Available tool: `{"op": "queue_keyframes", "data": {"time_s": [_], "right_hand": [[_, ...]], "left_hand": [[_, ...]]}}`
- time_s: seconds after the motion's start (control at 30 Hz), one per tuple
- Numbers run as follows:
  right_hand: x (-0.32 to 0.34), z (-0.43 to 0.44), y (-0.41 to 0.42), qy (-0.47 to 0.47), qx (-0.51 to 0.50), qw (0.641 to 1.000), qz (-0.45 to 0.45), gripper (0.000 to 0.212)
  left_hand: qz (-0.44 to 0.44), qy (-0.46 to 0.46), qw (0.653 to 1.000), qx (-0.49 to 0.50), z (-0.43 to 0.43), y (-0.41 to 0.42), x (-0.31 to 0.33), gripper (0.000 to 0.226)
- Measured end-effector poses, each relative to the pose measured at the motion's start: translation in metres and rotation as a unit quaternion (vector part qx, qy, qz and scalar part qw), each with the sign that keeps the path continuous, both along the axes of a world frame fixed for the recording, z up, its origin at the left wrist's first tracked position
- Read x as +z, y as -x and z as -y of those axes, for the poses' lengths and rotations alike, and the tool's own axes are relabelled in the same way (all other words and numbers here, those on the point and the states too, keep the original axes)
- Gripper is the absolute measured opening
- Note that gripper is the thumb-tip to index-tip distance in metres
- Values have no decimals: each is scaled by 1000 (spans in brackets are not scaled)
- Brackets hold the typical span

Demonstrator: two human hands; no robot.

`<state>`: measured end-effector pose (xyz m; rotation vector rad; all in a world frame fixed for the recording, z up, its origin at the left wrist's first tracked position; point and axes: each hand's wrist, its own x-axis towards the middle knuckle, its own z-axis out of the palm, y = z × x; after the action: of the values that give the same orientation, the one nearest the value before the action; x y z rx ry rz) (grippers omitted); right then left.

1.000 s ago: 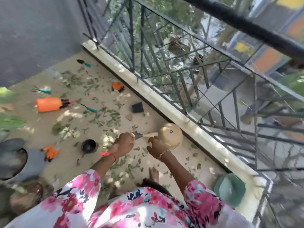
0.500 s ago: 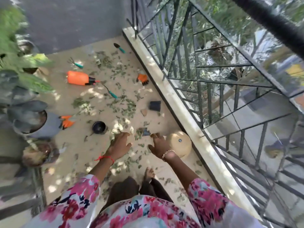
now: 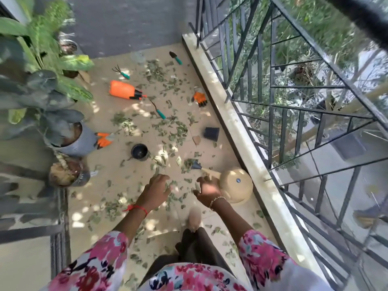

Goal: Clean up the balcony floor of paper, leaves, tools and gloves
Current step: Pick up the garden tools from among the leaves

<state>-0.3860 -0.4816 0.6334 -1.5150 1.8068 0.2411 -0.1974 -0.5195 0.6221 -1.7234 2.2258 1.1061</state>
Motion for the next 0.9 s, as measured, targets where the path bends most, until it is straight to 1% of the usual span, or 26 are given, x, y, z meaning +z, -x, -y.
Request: {"op": "queue_keyframes", "data": {"time_s": [0.17, 0.33, 0.5, 0.63, 0.7, 0.8, 0.9], "right_hand": [[-2, -22, -23, 29, -13, 999, 16, 45], [0, -41, -53, 18, 6, 999, 26, 42], [-3, -41, -75, -8, 21, 999, 42, 43], [-11, -12, -76, -3, 25, 998, 50, 44], [-16, 16, -72, -5, 28, 998, 52, 46], [-20, 62, -61, -6, 20, 998, 52, 43], [-19, 110, -48, 6, 32, 998, 51, 43]], "left_hand": [[0, 4, 1000, -18, -22, -18, -2, 42], [-11, 16, 1000, 1, -49, -39, -1, 45], [-35, 2, 999, 13, -54, -57, -5, 45], [-40, 0, 998, 41, -29, -63, -12, 39], [-30, -8, 999, 39, -5, -59, -12, 39], [-37, -35, 998, 40, 37, -53, -14, 40], [-30, -38, 998, 34, 86, -46, -14, 41]]}}
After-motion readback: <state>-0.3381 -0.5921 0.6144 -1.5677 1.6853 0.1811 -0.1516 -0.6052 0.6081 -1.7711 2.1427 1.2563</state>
